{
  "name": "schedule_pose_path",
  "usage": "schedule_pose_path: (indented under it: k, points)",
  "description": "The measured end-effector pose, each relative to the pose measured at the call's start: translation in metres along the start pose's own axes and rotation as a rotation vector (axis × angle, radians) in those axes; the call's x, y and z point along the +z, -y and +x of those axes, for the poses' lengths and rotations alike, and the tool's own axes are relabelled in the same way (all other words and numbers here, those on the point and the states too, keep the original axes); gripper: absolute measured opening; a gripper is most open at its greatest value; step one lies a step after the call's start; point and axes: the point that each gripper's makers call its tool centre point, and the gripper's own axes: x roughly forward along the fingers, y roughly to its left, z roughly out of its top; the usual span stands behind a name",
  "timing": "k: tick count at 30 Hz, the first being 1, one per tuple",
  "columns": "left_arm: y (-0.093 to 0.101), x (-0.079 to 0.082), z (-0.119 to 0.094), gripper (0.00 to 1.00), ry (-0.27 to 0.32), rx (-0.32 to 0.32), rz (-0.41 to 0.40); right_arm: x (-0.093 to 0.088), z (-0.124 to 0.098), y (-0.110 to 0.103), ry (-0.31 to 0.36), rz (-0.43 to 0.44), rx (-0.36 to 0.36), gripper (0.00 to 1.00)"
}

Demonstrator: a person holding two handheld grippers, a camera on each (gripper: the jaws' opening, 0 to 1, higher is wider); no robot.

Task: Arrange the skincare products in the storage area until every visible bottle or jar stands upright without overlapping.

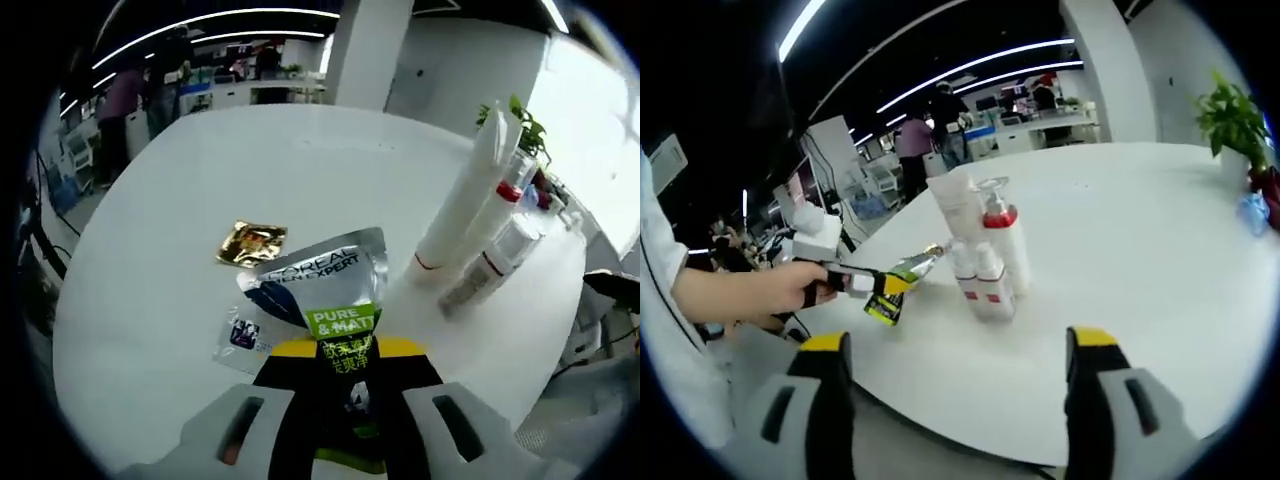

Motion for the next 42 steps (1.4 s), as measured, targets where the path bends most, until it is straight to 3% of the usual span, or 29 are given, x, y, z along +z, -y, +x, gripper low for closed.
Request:
schedule_pose_path:
  k: [10,16,26,32,36,42]
  points:
    - [0.039,0.0,-0.031,0.14,0.066,-0.131,0.03,0.005,0.007,-0.03,0.028,0.029,0.088,0.77]
    - [0.066,-0.007,-0.051,0.14,0.072,-0.221,0.165,0.015,0.012,-0.046,0.063,0.059,0.138,0.69]
    - [0.102,-0.003,-0.08,0.14,0.131,-0.364,0.214,0.02,0.025,-0.066,0.093,0.129,0.2,0.65]
    - [0.12,0.005,-0.097,0.14,0.179,-0.442,0.237,0.033,0.03,-0.077,0.158,0.247,0.256,0.54]
    - [0.128,0.008,-0.104,0.14,0.196,-0.463,0.25,0.047,0.029,-0.076,0.219,0.358,0.278,0.43]
    - [0.134,0.007,-0.11,0.14,0.205,-0.485,0.266,0.051,0.029,-0.073,0.245,0.471,0.297,0.28]
